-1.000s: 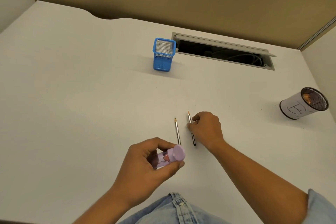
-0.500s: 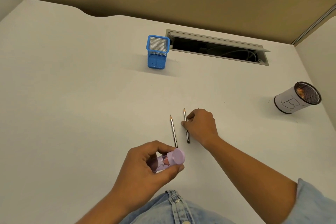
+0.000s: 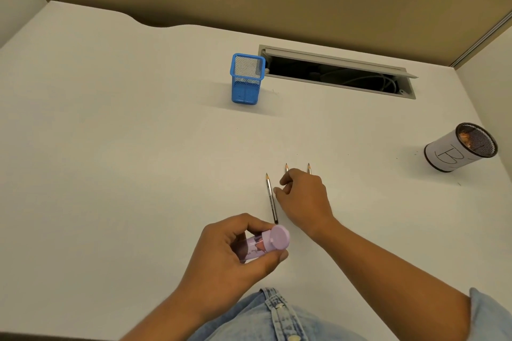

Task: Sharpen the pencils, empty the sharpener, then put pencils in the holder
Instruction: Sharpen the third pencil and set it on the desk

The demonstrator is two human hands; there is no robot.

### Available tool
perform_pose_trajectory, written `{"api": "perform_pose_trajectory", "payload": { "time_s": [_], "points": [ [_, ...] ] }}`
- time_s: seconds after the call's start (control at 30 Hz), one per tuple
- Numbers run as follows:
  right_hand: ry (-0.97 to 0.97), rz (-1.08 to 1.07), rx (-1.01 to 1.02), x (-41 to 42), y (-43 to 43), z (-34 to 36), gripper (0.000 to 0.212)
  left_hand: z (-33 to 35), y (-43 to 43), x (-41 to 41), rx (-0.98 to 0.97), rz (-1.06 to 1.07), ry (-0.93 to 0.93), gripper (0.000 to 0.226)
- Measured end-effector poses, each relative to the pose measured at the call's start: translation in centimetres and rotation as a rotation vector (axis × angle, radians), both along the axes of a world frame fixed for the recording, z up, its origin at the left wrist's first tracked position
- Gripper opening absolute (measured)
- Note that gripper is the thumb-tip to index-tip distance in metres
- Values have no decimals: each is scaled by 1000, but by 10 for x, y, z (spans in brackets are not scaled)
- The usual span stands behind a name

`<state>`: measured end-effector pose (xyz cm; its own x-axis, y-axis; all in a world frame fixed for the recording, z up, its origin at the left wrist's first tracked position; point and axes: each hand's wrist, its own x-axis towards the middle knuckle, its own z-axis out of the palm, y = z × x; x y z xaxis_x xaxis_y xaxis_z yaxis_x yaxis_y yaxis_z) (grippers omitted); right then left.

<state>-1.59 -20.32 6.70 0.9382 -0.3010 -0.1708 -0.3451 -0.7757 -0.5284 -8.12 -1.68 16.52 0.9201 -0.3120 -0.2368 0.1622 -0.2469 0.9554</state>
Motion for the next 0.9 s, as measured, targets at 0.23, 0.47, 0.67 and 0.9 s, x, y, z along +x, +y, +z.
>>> {"api": "perform_pose_trajectory", "payload": {
  "time_s": [0.23, 0.47, 0.67, 0.9],
  "points": [
    [113, 103, -46, -7, 7, -8, 22, 2, 4, -2, -26, -12, -12, 20],
    [38, 94, 22, -6, 6, 16, 16, 4, 11, -1, -21, 15, -27, 23],
    [-103, 66, 380, -29, 1, 87, 16, 10, 22, 7, -52, 3, -85, 23],
    [-177, 326, 386, -83, -21, 130, 15, 18, 28, 13, -53, 14, -117, 25]
  ]
}}
